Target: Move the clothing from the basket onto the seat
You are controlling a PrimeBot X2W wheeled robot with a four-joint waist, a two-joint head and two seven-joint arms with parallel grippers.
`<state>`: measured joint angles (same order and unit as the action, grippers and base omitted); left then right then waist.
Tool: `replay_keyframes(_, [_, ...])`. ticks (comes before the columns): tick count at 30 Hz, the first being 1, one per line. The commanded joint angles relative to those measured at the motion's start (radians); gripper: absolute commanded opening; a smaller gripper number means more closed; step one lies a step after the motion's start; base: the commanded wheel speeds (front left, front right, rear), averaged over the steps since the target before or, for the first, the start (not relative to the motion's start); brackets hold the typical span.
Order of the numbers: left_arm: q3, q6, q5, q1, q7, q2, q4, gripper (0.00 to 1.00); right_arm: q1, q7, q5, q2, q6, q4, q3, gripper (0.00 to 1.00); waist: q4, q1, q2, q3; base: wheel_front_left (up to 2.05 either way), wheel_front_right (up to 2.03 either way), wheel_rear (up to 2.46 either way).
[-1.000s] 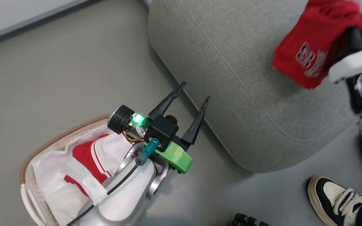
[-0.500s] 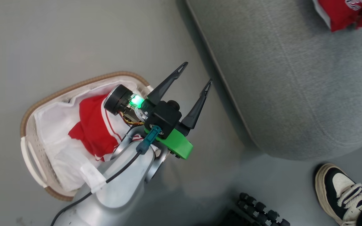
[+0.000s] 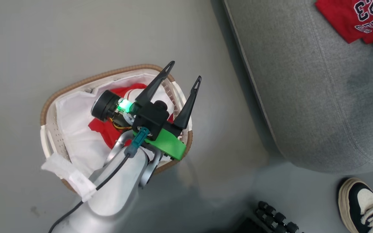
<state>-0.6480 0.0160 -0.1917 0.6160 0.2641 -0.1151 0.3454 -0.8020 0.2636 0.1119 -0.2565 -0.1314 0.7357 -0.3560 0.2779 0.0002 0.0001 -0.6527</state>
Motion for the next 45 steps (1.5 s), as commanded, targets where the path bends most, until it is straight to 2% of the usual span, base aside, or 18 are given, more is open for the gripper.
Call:
replay_keyframes(1, [0.015, -0.008, -0.005, -0.020, 0.001, -0.006, -0.011, 1.00, 0.048, 0.002, 0.022, 0.010, 0.001, -0.031, 0.004, 1.00, -0.019, -0.0002, -0.0001, 0.054, 0.00, 0.00, 0.00])
replay_keyframes(5, [0.057, -0.021, -0.001, -0.066, 0.001, -0.004, -0.044, 1.00, 0.152, 0.002, 0.079, 0.036, 0.001, -0.153, 0.017, 1.00, -0.047, -0.0002, -0.0001, 0.113, 0.00, 0.00, 0.00])
replay_keyframes(10, [0.123, -0.039, 0.004, -0.130, 0.001, 0.005, -0.069, 1.00, 0.270, 0.001, 0.100, 0.071, 0.001, -0.284, 0.108, 1.00, -0.105, -0.0002, -0.0001, 0.188, 0.00, 0.00, 0.00])
replay_keyframes(14, [0.192, -0.057, 0.005, -0.194, 0.001, 0.012, -0.075, 1.00, 0.324, 0.001, 0.116, 0.108, 0.001, -0.343, 0.163, 1.00, -0.159, -0.0002, -0.0001, 0.242, 0.00, 0.00, 0.00])
replay_keyframes(22, [0.361, -0.082, 0.025, -0.299, 0.001, 0.022, -0.080, 1.00, 0.383, 0.001, 0.100, 0.162, 0.001, -0.365, 0.262, 1.00, -0.261, -0.0002, -0.0001, 0.330, 0.00, 0.00, 0.00])
replay_keyframes(28, [0.453, -0.075, 0.055, -0.365, 0.001, 0.035, -0.070, 1.00, 0.447, 0.001, 0.049, 0.170, 0.001, -0.384, 0.323, 1.00, -0.323, -0.0002, -0.0001, 0.375, 0.00, 0.00, 0.00])
replay_keyframes(38, [0.547, -0.040, 0.104, -0.502, 0.001, 0.048, -0.068, 1.00, 0.585, 0.001, 0.055, 0.183, 0.001, -0.392, 0.375, 1.00, -0.348, -0.0002, -0.0001, 0.475, 0.00, 0.00, 0.00])
replay_keyframes(45, [0.576, -0.021, 0.121, -0.584, 0.001, 0.054, -0.100, 1.00, 0.674, 0.001, 0.067, 0.186, 0.001, -0.408, 0.359, 1.00, -0.354, -0.0002, -0.0001, 0.526, 0.00, 0.00, 0.00])
